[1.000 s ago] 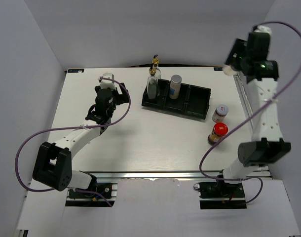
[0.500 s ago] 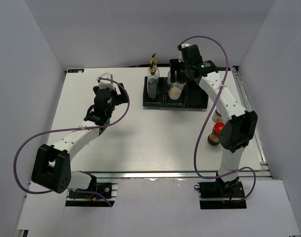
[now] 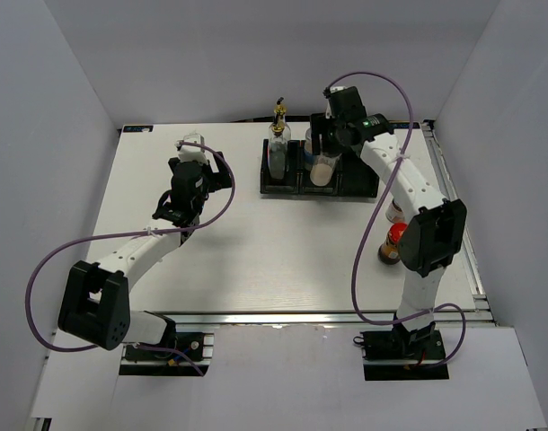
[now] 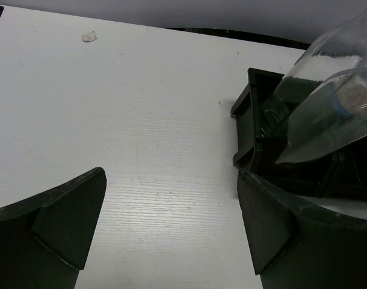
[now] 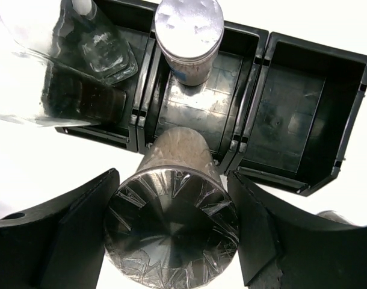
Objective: Organize the condiment bottles
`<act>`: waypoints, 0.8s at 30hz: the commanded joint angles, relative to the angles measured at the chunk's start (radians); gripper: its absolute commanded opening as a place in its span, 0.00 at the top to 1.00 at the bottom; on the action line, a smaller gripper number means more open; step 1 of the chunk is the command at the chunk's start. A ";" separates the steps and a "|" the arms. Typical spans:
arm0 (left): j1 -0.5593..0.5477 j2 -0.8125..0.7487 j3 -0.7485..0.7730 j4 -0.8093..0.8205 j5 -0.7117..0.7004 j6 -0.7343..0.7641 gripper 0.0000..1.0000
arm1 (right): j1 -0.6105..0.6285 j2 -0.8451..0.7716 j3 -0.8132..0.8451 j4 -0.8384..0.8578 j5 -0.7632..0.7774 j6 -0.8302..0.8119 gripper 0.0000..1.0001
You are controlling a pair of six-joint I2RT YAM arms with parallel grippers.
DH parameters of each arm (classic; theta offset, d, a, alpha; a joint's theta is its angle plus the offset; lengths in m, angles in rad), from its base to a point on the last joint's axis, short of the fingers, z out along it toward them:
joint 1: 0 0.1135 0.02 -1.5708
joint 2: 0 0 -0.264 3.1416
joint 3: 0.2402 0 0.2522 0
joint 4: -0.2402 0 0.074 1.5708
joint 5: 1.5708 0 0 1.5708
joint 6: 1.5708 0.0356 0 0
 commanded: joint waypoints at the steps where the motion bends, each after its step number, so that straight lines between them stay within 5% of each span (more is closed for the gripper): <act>1: 0.008 -0.011 0.016 -0.003 -0.002 0.000 0.02 | 0.004 -0.001 0.029 0.101 0.004 -0.004 1.00; 16: 0.009 -0.008 0.012 0.008 -0.003 0.006 0.02 | 0.006 0.125 -0.073 0.339 0.021 -0.002 0.99; 17: 0.009 -0.006 0.013 0.008 -0.002 0.005 0.02 | 0.006 0.133 -0.075 0.333 0.021 -0.001 0.93; 18: 0.009 -0.005 0.016 0.008 -0.002 0.005 0.02 | 0.004 0.145 -0.080 0.324 0.015 0.004 0.71; 20: 0.009 0.002 0.016 0.008 0.003 0.003 0.02 | 0.004 0.150 -0.090 0.321 0.010 0.005 0.45; 21: 0.009 0.003 0.016 0.010 0.013 0.003 0.02 | 0.004 0.150 -0.103 0.322 0.011 0.010 0.11; 24: 0.008 0.006 0.021 0.008 0.027 0.000 0.02 | 0.004 0.133 -0.097 0.304 -0.001 0.001 0.11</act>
